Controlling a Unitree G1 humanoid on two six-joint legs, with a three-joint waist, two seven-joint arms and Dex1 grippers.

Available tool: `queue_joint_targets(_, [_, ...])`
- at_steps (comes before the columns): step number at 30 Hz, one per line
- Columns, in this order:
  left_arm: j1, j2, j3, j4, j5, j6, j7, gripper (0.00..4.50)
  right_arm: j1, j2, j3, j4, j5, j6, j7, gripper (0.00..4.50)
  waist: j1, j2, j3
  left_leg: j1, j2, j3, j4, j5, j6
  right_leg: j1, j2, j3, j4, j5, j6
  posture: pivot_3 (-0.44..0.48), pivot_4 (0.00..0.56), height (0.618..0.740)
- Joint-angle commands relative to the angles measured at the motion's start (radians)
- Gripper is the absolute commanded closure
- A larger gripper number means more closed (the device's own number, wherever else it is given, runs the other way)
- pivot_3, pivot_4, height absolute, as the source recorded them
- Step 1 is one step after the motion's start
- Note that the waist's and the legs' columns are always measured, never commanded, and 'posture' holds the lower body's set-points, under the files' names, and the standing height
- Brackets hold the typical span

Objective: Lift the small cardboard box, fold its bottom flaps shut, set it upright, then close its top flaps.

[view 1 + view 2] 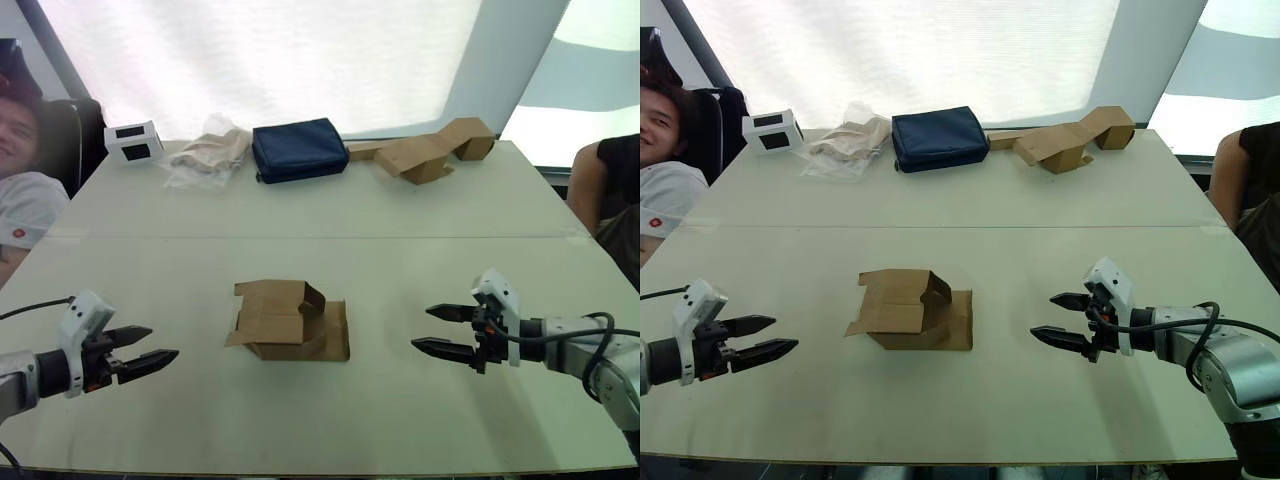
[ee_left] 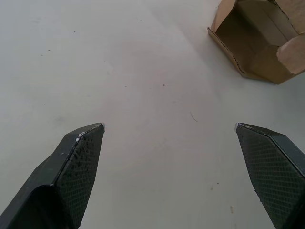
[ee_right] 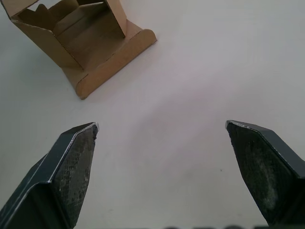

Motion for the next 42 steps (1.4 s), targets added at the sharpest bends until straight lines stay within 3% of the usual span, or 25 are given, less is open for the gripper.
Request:
queue_joint_targets(1, [-0.006, 0.007, 0.023, -0.011, 0.001, -0.009, -0.011, 0.00, -0.009, 0.003, -0.008, -0.014, -0.015, -0.031, 0.003, 0.06, 0.000, 0.000, 0.000, 0.000, 0.000, 0.000, 0.000, 0.000, 0.000, 0.000, 0.000, 0.000, 0.000, 0.000, 0.000, 0.000, 0.150, 0.740])
queue_joint_targets(14, [-0.026, 0.006, 0.048, -0.003, -0.048, 0.039, -0.027, 0.00, -0.020, 0.027, 0.003, -0.005, -0.049, -0.061, 0.005, 0.06, 0.000, 0.000, 0.000, 0.000, 0.000, 0.000, 0.000, 0.000, 0.000, 0.000, 0.000, 0.000, 0.000, 0.000, 0.000, 0.000, 0.150, 0.740])
queue_joint_targets(24, [-0.060, 0.005, 0.049, -0.013, -0.029, 0.038, 0.032, 0.00, -0.068, 0.058, 0.004, 0.048, -0.087, -0.111, 0.000, 0.06, -0.001, 0.000, 0.000, 0.000, 0.000, 0.000, 0.000, 0.000, 0.000, 0.000, 0.000, 0.000, 0.000, 0.001, 0.001, 0.000, 0.150, 0.740])
queue_joint_targets(32, [-0.117, 0.035, -0.003, 0.088, -0.002, 0.029, -0.019, 0.00, -0.043, 0.058, 0.004, 0.037, -0.109, -0.139, -0.001, 0.06, 0.000, 0.000, 0.000, 0.000, 0.000, 0.000, 0.000, 0.000, 0.000, 0.000, 0.000, 0.000, 0.001, 0.001, 0.001, 0.000, 0.150, 0.740])
queue_joint_targets(34, [-0.152, 0.037, -0.016, 0.120, -0.042, 0.089, -0.046, 0.00, -0.029, 0.045, 0.003, 0.012, -0.090, -0.113, 0.013, 0.06, 0.001, 0.000, 0.000, 0.000, 0.000, 0.000, 0.000, 0.000, 0.000, 0.000, 0.000, -0.001, 0.001, 0.001, 0.002, 0.000, 0.150, 0.740])
queue_joint_targets(39, [-0.310, 0.016, -0.002, 0.255, -0.301, 0.425, -0.152, 0.00, -0.026, 0.022, 0.009, -0.154, 0.010, -0.007, 0.031, 0.06, 0.001, 0.000, 0.000, 0.000, 0.000, 0.000, 0.001, 0.000, 0.000, 0.000, 0.000, -0.002, 0.002, 0.002, 0.003, 0.000, 0.150, 0.740])
queue_joint_targets(42, [-0.378, 0.000, -0.026, 0.301, -0.348, 0.528, -0.143, 0.00, -0.060, 0.039, 0.012, -0.264, 0.093, 0.066, -0.003, 0.06, -0.005, 0.000, 0.000, 0.000, 0.000, 0.000, 0.001, 0.000, 0.000, 0.000, 0.001, -0.002, 0.002, 0.002, 0.003, 0.000, 0.150, 0.740])
